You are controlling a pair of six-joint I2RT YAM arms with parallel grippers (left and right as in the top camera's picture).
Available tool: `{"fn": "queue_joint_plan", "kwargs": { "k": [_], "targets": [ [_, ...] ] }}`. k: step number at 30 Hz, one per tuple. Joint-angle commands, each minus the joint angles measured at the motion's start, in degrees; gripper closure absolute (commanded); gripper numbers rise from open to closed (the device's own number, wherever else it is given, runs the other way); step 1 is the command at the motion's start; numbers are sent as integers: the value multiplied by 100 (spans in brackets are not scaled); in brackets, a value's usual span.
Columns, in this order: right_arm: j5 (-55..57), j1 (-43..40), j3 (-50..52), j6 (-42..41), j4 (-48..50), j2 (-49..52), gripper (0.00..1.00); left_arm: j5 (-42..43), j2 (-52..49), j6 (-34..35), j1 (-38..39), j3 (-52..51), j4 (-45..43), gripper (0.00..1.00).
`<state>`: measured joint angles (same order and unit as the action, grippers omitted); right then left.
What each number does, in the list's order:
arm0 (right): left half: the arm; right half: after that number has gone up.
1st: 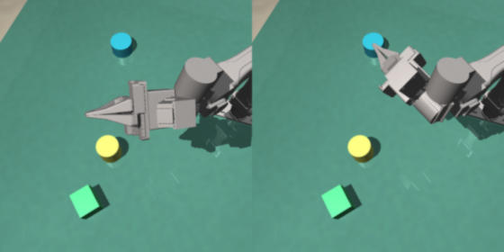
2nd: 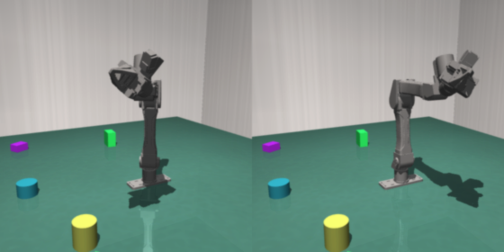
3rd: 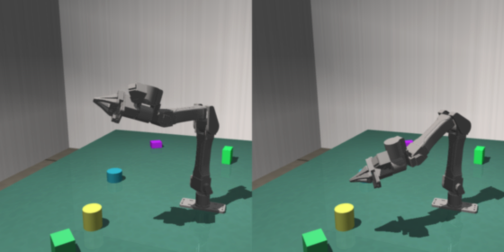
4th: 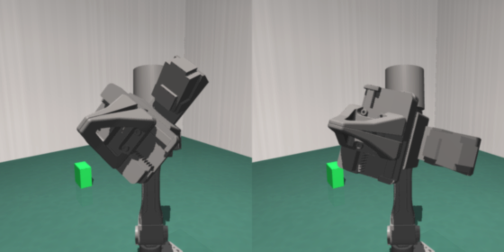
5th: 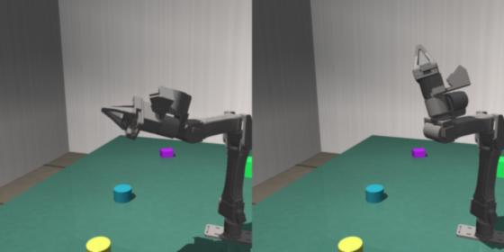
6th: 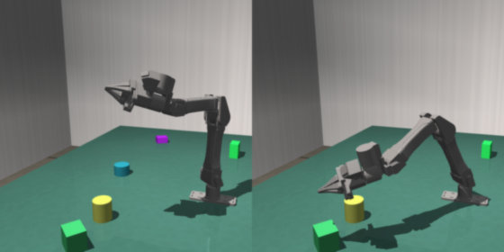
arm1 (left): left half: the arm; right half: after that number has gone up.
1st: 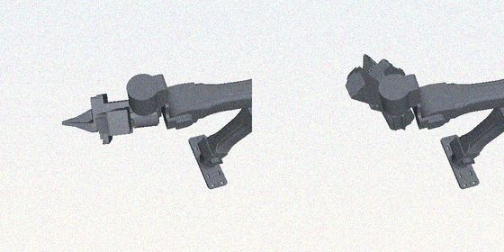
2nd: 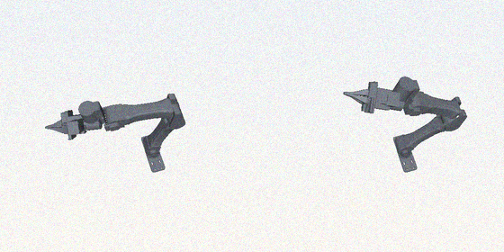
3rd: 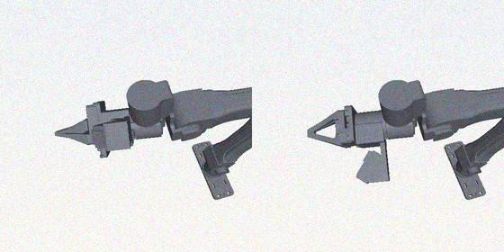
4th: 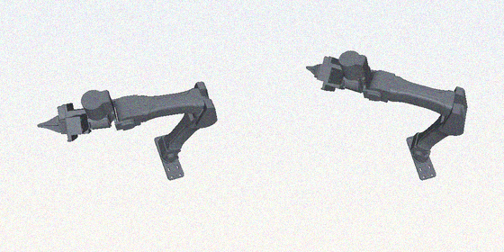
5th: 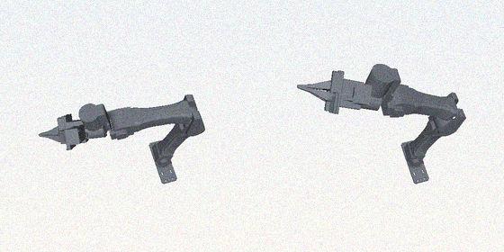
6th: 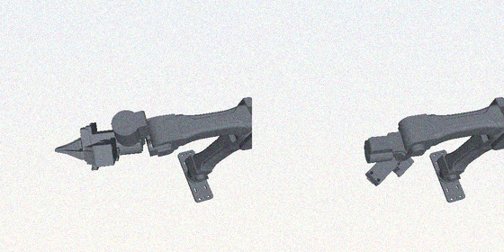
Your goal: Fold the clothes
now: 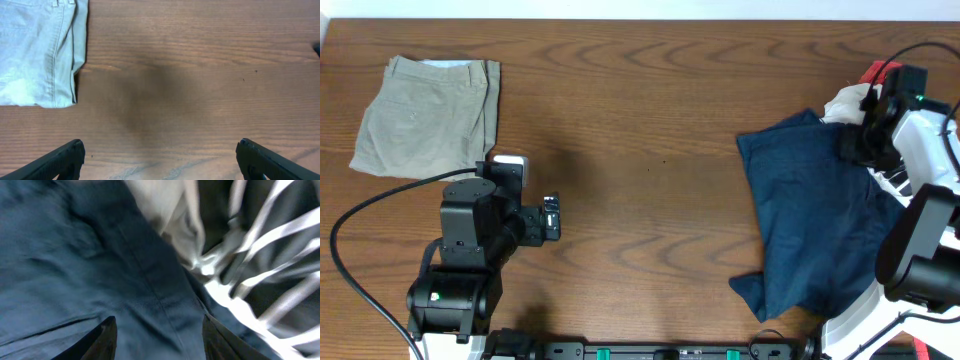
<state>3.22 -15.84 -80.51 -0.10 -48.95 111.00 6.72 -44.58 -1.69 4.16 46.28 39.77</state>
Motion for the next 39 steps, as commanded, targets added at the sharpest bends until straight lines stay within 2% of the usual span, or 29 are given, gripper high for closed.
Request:
{"fn": "queue_joint_plan", "kwargs": {
  "k": [1,2,3,4,5,14,17,19,26,29,31,35,36,37,38,39],
  "targets": [
    [-24,-33,293,105,212,173,48,35,-2,9,-24,105,11,2],
    [-22,-33,365,105,304,221,52,35,-2,9,-24,105,11,2],
    [-24,-33,407,103,356,240,66,35,-2,11,-24,105,11,2],
    [-26,-33,424,101,380,258,94,35,-2,11,-24,105,11,2],
    [-50,-31,420,79,369,256,99,35,-2,11,-24,105,11,2],
    [-2179,170,-798,345,-691,-787,99,35,-2,9,-24,105,7,2],
    [-3049,498,-1156,723,-883,-1292,99,35,-2,9,-24,105,7,2],
    [-3224,841,-1176,841,-975,-1606,99,35,-2,9,-24,105,7,2],
    [-3213,2599,-1176,1755,-1956,-1915,99,35,-2,11,-24,105,9,2],
    [-3112,3154,-1176,1923,-1801,-1915,99,35,-2,9,-24,105,7,2],
    [-2446,3418,-1176,1591,-1091,-1912,99,35,-2,9,-24,105,7,2],
    [-522,3497,-1174,195,400,-1906,99,35,-2,9,-24,105,9,2],
    [-103,3482,-1172,17,752,-1884,94,35,-2,9,-24,105,9,2],
    [269,3453,-1167,-125,1082,-1849,84,35,-2,11,-24,105,9,2],
    [509,3427,-1167,-203,1357,-1794,56,35,-2,11,-24,105,9,2],
    [533,3401,-1167,-201,1515,-1744,33,35,-2,11,-24,105,9,2]
  ]
}}
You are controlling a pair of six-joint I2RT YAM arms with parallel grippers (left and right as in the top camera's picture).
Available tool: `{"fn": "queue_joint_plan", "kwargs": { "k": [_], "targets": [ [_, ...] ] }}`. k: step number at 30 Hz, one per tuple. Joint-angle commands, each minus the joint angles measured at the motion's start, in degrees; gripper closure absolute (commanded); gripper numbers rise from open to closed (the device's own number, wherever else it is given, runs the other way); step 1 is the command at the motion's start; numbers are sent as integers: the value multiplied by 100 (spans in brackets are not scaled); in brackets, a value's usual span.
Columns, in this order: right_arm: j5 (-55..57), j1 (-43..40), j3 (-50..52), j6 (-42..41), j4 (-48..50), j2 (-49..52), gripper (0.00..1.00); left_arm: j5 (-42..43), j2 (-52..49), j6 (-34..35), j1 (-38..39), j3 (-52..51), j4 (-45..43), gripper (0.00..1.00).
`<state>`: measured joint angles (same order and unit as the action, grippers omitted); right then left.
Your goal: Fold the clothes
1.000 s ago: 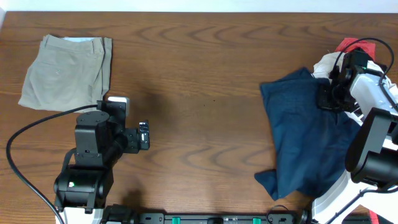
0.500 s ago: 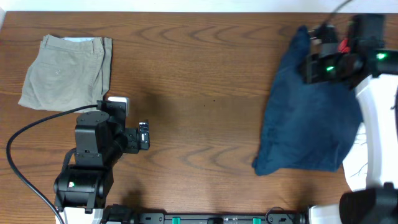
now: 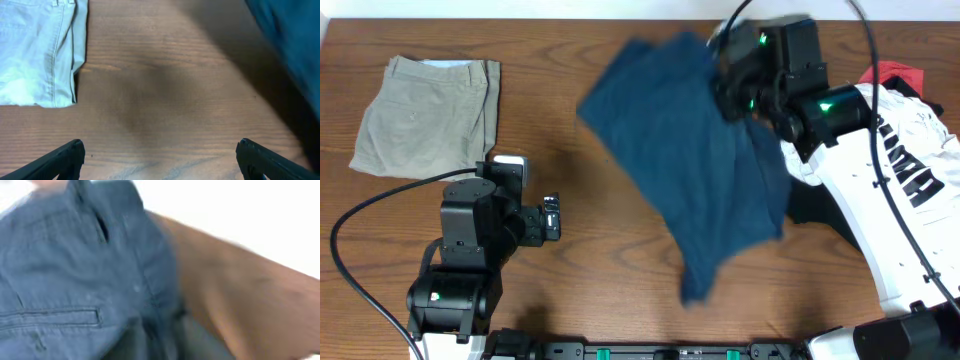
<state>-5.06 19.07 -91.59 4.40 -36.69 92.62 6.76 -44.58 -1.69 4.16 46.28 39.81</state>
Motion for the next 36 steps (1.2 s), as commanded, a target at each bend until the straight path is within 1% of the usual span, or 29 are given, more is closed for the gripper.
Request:
{"fn": "queue_joint_plan", "kwargs": {
  "k": [1,2,5,10,18,24,30,36],
  "targets": [
    [1355,-111,-59,-654,358,142,14,31,-2,11,-24,105,4,2],
    [1283,-118,-59,-654,334,188,1,31,-2,11,-24,105,7,2],
    [844,-96,-59,-660,-90,286,1,31,-2,11,-24,105,4,2],
    [-544,136,-44,-647,-892,483,1,31,-2,11,-24,105,4,2],
    [-940,905,-44,-542,-1464,1252,1,31,-2,11,-24,105,7,2],
    [-868,1694,-44,-619,-1526,1963,1,31,-2,11,-24,105,7,2],
    [184,2282,-44,-1150,-1552,2542,1,31,-2,11,-24,105,7,2],
    [885,2485,-44,-1510,-1834,2938,1,31,-2,11,-24,105,7,2]
  ]
}}
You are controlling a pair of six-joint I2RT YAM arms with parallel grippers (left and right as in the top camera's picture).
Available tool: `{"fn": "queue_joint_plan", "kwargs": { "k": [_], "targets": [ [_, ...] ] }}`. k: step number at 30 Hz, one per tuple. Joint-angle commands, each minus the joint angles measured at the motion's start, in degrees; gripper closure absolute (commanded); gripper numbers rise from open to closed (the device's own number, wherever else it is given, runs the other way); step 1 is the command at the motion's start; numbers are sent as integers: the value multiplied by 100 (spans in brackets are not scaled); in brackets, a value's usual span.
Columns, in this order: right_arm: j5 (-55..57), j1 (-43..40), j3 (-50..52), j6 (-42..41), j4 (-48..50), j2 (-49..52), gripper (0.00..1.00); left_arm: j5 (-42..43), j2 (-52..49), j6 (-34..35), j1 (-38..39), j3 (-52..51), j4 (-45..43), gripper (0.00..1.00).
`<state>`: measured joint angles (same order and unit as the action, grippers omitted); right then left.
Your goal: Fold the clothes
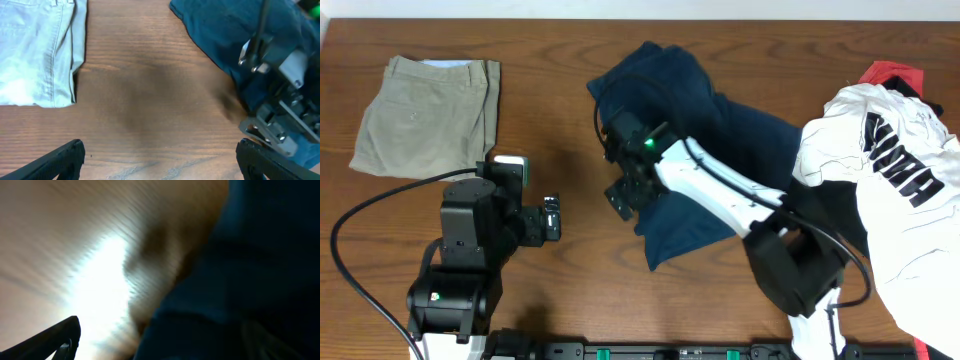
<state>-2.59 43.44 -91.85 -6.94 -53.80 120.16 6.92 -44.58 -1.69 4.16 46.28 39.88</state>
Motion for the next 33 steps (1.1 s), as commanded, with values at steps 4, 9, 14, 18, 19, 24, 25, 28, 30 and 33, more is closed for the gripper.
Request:
{"fn": "queue_joint_plan", "kwargs": {
  "k": [4,9,14,18,19,24,25,28,30,33],
  "targets": [
    [1386,22,-17,-752,-511,245,35,15,-2,9,-24,105,0,3],
    [1563,-105,-61,-855,-737,227,99,15,-2,9,-24,105,-2,2],
    [1486,-153,-459,-682,-1204,-72,99,13,-2,9,-24,105,-2,2],
    [903,-142,-994,-267,-1611,-555,99,13,-2,9,-24,105,-4,2],
    [765,-142,-1086,-201,-1687,-695,99,13,-2,9,-24,105,-4,2],
    [-254,-144,-1287,702,-2035,-1670,99,13,-2,9,-24,105,-4,2],
    [-245,-144,-1290,774,-2100,-1921,99,13,-2,9,-24,105,-4,2],
    [310,-229,-1290,691,-2092,-2583,99,13,-2,9,-24,105,-4,2],
    [1108,-396,-1287,514,-1917,-2962,99,13,-2,9,-24,105,-4,2],
    [2275,-828,-1287,378,-1462,-3268,99,13,-2,9,-24,105,-4,2]
  ]
}}
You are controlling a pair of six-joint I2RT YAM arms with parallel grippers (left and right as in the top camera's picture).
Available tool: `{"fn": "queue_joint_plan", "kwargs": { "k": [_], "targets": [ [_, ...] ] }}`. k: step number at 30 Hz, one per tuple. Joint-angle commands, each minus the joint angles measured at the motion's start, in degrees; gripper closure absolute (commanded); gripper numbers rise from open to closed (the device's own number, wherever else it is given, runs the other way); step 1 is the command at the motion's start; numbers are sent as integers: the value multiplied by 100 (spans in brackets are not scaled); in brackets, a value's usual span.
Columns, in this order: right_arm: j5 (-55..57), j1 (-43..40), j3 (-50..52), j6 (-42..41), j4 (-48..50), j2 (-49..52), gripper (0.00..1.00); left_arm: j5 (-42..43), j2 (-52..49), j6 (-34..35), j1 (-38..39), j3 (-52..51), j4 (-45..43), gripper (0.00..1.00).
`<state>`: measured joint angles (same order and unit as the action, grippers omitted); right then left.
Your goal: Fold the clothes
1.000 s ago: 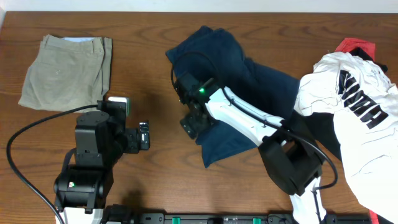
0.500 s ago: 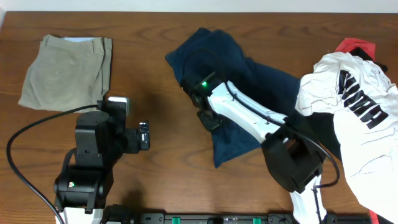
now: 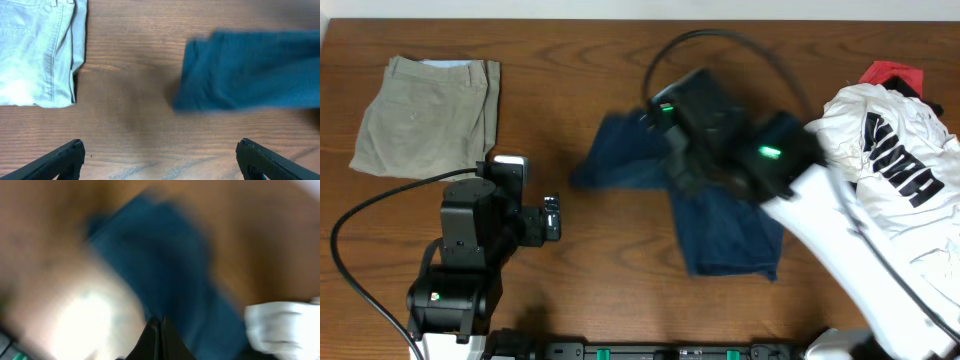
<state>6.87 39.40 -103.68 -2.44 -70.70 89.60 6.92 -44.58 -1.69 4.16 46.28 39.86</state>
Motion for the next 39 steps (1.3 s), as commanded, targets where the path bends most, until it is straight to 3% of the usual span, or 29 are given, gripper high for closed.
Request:
{"fn": "queue_joint_plan", "kwargs": {
  "k": [1,8,9,10,11,13,17,25,28,35,39],
  "targets": [
    [1606,-704,-105,-70,511,-249,99,13,-2,9,-24,105,-2,2],
    [1725,-2710,-76,61,2201,348,98,15,-2,11,-24,105,4,2],
    [1742,-3014,-76,-214,2420,527,87,15,-2,11,-24,105,2,2],
    [1720,-3298,-76,-533,2601,693,64,15,-2,11,-24,105,2,2],
    [1521,-3585,-76,-857,2719,866,26,15,-2,11,-24,105,2,2],
    [686,-3956,-79,-970,2732,1043,2,15,-2,11,-24,105,22,2],
    [-501,-4350,-79,-975,2308,1117,1,15,-2,9,-24,105,42,2],
    [-1060,-4225,-44,-164,105,1097,1,22,-2,11,-24,105,37,2],
    [-1222,-4083,50,105,-535,1097,1,424,-26,13,-24,105,-11,2],
    [-212,-4157,79,-1016,-831,1023,1,2227,-483,15,-24,72,-616,2],
    [-216,-4481,79,-1211,-861,949,1,2559,-852,476,-24,70,-903,2]
  ]
}}
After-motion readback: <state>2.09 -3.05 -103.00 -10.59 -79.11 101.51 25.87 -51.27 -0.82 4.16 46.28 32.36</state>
